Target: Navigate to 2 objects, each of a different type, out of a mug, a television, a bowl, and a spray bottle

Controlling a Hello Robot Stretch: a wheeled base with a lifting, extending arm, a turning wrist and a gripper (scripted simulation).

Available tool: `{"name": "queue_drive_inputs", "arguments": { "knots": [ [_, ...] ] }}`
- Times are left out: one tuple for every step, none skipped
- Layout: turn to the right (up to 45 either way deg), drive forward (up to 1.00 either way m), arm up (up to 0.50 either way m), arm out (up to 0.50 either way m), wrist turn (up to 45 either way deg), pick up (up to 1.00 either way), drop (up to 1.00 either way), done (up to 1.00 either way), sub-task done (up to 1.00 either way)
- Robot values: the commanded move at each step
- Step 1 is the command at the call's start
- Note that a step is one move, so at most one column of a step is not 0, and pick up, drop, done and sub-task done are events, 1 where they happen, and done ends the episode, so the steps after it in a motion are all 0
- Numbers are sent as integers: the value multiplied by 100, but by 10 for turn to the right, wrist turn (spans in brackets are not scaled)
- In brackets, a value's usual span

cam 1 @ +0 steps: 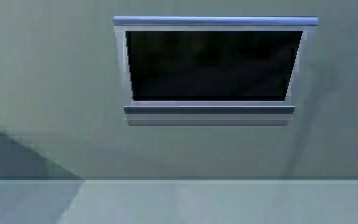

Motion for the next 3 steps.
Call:
{"name": "queue_drive_inputs", "arguments": {
  "knots": [
    [0, 60, 0, 0, 0, 0, 0, 0, 0],
    [120, 0, 0, 0, 0, 0, 0, 0, 0],
    [0, 0, 0, 0, 0, 0, 0, 0, 100]
  ]
}}
